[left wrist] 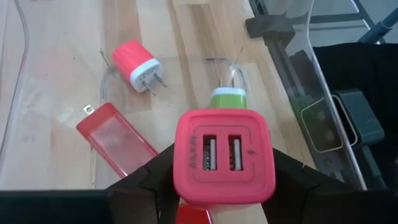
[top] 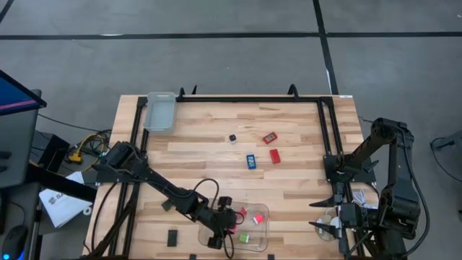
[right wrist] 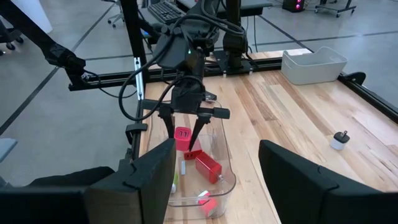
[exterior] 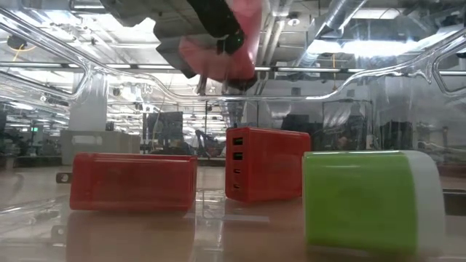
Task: Pick & Place Office items
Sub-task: Put the pink charger adapter into the transparent bin, then put the white charger adapter into the transparent bin
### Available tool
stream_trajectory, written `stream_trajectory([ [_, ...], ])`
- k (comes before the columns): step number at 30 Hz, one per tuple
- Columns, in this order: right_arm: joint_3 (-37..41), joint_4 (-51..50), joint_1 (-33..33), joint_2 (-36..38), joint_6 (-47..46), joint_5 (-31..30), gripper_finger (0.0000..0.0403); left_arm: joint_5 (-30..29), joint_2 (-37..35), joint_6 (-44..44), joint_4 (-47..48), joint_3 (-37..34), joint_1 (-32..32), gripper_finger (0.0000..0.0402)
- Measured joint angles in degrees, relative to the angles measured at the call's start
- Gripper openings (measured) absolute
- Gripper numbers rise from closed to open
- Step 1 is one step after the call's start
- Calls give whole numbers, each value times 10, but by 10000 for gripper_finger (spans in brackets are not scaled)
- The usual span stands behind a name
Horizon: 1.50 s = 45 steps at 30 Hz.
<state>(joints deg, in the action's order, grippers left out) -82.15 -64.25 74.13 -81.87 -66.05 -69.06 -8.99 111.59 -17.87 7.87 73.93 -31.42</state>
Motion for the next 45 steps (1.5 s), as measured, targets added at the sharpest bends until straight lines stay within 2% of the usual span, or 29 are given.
stream_trajectory([
  [5,0,0,0,0,0,0,224,0,0,0,-7,0,0,190],
  [16,0,0,0,0,0,0,224,3,-8,29,-12,-1,-2,270],
  [22,0,0,0,0,0,0,224,9,-67,87,-53,0,-15,267],
  [26,0,0,0,0,0,0,224,-22,-129,103,-45,0,-26,258],
  [30,0,0,1,0,0,2,224,-116,-205,71,88,0,-45,255],
  [34,0,0,1,0,0,4,224,-209,-272,-48,248,0,-72,255],
  [37,0,0,1,0,0,4,224,-242,-304,-145,337,0,-98,255],
  [40,0,0,1,0,0,4,224,-257,-315,-215,396,0,-117,255],
  [45,0,0,1,0,0,3,224,-286,-290,-236,400,0,-114,255],
])
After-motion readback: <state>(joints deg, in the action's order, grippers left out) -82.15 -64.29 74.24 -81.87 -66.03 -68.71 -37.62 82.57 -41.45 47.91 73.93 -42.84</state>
